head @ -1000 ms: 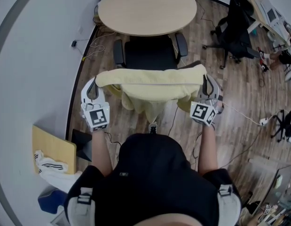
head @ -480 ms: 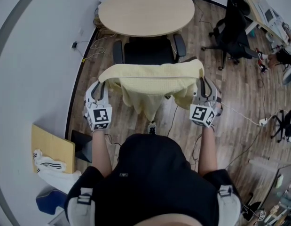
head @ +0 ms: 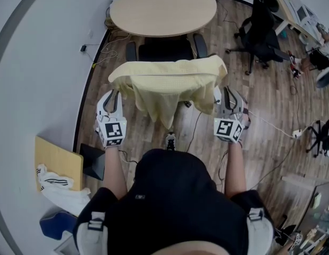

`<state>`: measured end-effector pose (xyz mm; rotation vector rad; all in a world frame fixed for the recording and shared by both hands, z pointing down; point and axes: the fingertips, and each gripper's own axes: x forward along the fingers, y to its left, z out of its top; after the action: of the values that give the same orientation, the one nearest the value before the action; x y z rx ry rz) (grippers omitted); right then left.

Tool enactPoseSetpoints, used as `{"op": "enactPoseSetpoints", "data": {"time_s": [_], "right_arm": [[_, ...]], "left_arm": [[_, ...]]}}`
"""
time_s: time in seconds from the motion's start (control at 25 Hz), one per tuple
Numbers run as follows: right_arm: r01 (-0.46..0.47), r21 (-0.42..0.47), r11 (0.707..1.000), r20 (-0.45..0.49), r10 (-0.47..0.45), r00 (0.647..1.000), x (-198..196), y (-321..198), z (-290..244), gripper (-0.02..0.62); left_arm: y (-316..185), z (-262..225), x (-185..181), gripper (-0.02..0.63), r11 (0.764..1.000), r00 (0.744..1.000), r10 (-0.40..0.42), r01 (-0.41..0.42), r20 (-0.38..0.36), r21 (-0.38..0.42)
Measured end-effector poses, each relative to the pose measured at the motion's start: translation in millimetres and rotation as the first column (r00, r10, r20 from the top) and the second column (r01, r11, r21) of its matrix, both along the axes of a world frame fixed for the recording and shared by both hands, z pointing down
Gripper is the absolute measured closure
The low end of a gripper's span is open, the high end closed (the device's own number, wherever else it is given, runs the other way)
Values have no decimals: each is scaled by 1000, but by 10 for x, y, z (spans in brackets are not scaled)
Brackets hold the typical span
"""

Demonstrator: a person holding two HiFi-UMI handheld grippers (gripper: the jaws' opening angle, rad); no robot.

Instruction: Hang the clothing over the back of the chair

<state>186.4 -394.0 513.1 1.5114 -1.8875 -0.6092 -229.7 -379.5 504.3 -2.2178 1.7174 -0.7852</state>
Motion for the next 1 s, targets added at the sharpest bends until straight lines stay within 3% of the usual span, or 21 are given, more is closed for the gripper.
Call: {"op": "enactPoseSetpoints", "data": {"time_s": [0.28, 0.56, 1.0], "right_arm": [[34, -17, 999, 0, -34, 999, 94, 380, -11, 589], [87, -21, 996, 17, -87, 996, 145, 828, -45, 600], [86, -51, 995, 51, -83, 995, 426, 1356, 131, 600]], "left_arm": [[394, -66, 178, 595, 1000, 1000, -4, 5, -14, 24], [891, -99, 342, 603, 999, 1000, -10, 10, -19, 34], [1554, -130, 514, 604, 999, 999, -35, 36, -25, 37]]}}
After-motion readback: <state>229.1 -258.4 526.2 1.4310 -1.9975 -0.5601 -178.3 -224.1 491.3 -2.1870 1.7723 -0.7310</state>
